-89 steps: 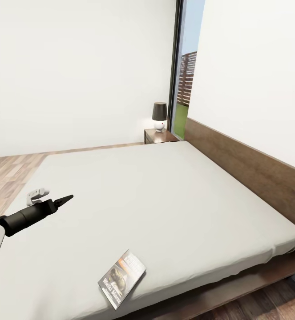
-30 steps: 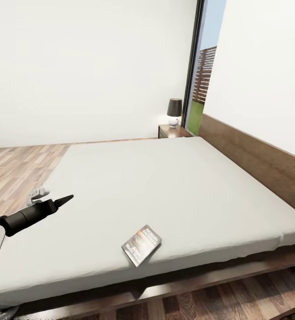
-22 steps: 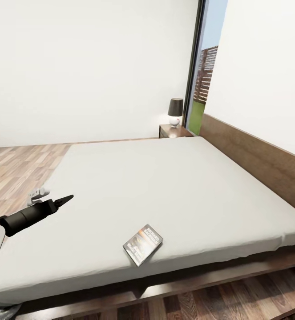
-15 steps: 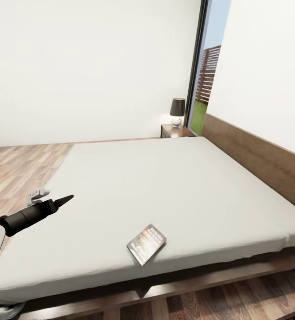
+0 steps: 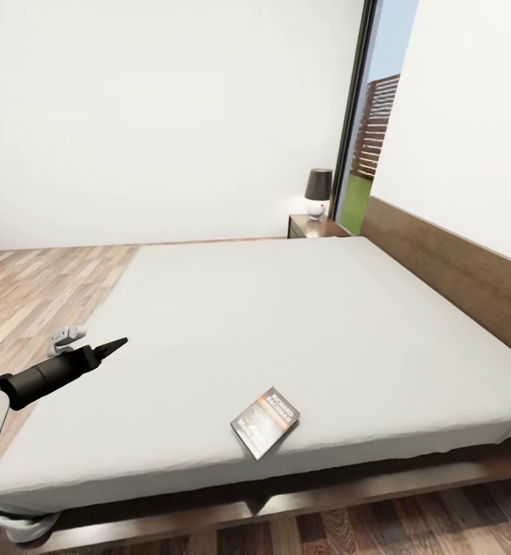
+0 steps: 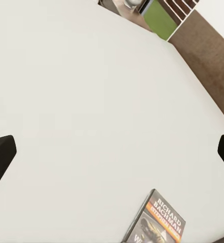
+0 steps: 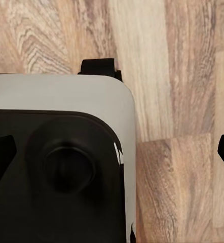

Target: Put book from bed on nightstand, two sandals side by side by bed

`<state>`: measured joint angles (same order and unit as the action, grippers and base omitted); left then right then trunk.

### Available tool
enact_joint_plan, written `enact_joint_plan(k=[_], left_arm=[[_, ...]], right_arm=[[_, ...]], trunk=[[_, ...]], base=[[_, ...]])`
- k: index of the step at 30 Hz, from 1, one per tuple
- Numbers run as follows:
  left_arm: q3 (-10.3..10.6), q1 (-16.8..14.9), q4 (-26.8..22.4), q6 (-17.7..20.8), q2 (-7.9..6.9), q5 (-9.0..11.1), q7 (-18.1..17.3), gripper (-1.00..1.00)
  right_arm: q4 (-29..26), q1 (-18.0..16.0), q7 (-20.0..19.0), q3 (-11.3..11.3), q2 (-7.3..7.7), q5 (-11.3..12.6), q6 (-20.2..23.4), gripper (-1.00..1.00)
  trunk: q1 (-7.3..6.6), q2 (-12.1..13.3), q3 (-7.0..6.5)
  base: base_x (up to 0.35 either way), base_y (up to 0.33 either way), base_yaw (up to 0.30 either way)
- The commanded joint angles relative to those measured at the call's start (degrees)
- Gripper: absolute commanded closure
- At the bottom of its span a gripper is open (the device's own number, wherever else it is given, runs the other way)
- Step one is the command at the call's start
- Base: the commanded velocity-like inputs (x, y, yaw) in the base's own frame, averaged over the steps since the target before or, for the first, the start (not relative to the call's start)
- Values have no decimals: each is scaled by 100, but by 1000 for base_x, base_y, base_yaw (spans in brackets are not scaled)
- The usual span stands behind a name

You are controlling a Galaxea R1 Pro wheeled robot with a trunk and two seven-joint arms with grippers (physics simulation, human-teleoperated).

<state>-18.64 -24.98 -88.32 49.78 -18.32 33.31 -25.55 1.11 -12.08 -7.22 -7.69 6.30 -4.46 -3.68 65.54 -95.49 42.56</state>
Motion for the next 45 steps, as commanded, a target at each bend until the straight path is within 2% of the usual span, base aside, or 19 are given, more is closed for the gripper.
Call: enact_joint_plan(k=[1, 19, 34, 45], left_arm=[[-8, -5, -1, 37, 2, 0, -21, -100], [-2, -5, -1, 39, 4, -6, -14, -100], [0, -5, -1, 36, 6, -9, -19, -100], [1, -5, -1, 34, 12, -18, -9, -100]], right_arm=[[12, -5, -16, -48, 3, -46, -28, -100], [10, -5, -16, -48, 3, -46, -28, -100], [12, -5, -16, -48, 3, -46, -28, -100], [12, -5, -16, -49, 2, -46, -28, -100]], trunk=[[-1, -2, 6], [-1, -2, 18], [-1, -2, 95], [-1, -2, 114]], base=[[0, 9, 31], [-39, 82, 21], [-25, 89, 138], [-74, 47, 49]])
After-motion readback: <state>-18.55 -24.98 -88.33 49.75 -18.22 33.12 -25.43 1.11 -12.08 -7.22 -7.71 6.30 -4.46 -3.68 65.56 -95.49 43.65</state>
